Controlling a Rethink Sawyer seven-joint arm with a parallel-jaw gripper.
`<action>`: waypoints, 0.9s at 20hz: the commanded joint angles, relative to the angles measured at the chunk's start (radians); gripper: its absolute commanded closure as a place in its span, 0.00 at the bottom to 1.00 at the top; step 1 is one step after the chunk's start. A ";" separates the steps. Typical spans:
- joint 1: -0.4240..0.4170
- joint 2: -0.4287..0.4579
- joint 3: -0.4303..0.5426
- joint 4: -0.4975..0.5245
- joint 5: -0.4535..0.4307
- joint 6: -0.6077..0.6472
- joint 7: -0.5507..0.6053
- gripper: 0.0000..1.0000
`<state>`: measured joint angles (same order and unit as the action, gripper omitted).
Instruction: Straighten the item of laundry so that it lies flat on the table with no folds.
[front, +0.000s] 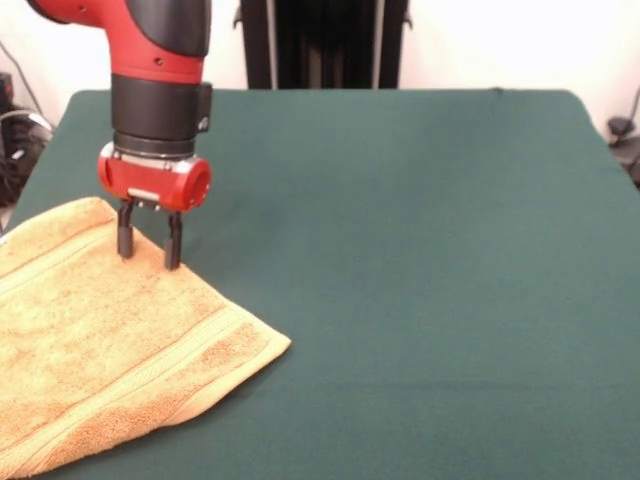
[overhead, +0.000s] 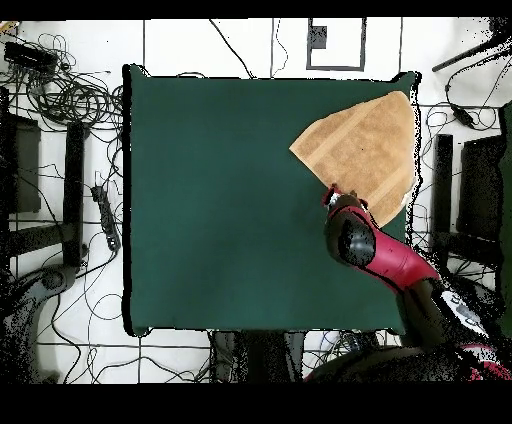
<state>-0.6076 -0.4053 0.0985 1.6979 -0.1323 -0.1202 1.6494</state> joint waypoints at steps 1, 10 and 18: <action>0.050 -0.006 0.030 0.173 0.001 -0.034 0.243 0.00; 0.043 -0.035 0.022 0.231 0.005 -0.057 0.247 0.00; 0.098 -0.153 -0.016 0.206 0.074 0.163 0.187 0.00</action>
<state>-0.5762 -0.4937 0.0651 1.8474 -0.1252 -0.1059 1.6494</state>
